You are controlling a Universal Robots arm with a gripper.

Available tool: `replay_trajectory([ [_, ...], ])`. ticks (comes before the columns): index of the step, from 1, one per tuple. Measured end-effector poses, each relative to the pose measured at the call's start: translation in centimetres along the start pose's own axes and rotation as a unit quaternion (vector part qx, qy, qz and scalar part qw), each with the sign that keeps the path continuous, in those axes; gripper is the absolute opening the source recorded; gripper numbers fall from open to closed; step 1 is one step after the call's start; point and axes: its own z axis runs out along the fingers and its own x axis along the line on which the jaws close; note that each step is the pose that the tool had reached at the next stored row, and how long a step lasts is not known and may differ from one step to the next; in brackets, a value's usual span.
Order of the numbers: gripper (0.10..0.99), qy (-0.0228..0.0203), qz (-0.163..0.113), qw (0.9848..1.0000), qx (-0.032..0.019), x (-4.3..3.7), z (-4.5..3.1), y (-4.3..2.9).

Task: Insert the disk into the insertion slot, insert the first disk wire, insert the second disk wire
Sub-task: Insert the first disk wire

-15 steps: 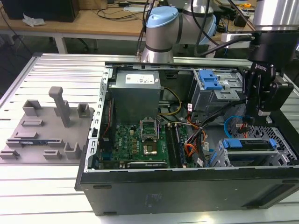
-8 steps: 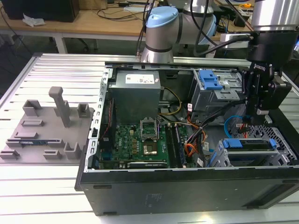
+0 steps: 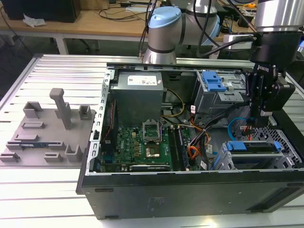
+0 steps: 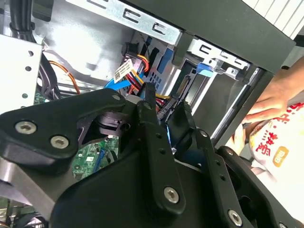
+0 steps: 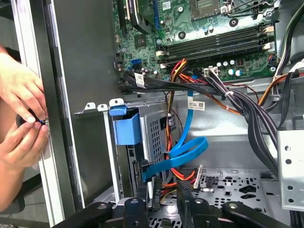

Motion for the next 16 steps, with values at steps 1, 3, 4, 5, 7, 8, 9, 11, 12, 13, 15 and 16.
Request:
replay_trajectory([
  [1, 0.380, 0.0011, 0.000, 1.0000, 0.0002, -0.12, -0.03, 0.01],
  [3, 0.365, 0.0020, 0.000, 1.0000, 0.0003, -0.21, -0.03, 0.02],
  [4, 0.298, 0.0026, 0.000, 1.0000, 0.0003, -0.25, -0.03, 0.02],
  [5, 0.298, 0.0029, 0.000, 1.0000, 0.0004, -0.26, -0.03, 0.02],
  [7, 0.231, 0.0032, 0.000, 1.0000, 0.0004, -0.27, -0.03, 0.03],
  [8, 0.176, 0.0031, 0.000, 1.0000, 0.0004, -0.28, -0.03, 0.03],
  [9, 0.165, 0.0031, 0.000, 1.0000, 0.0004, -0.28, -0.03, 0.03],
  [11, 0.165, 0.0031, 0.000, 1.0000, 0.0005, -0.28, -0.03, 0.03],
  [12, 0.165, 0.0031, 0.000, 1.0000, 0.0005, -0.28, -0.03, 0.03],
  [13, 0.165, 0.0031, 0.000, 1.0000, 0.0005, -0.28, -0.03, 0.03],
  [15, 0.165, 0.0030, -0.001, 1.0000, 0.0004, -0.29, -0.02, -0.05],
  [16, 0.165, 0.0033, -0.002, 1.0000, -0.0027, -0.33, 0.00, -0.35],
])
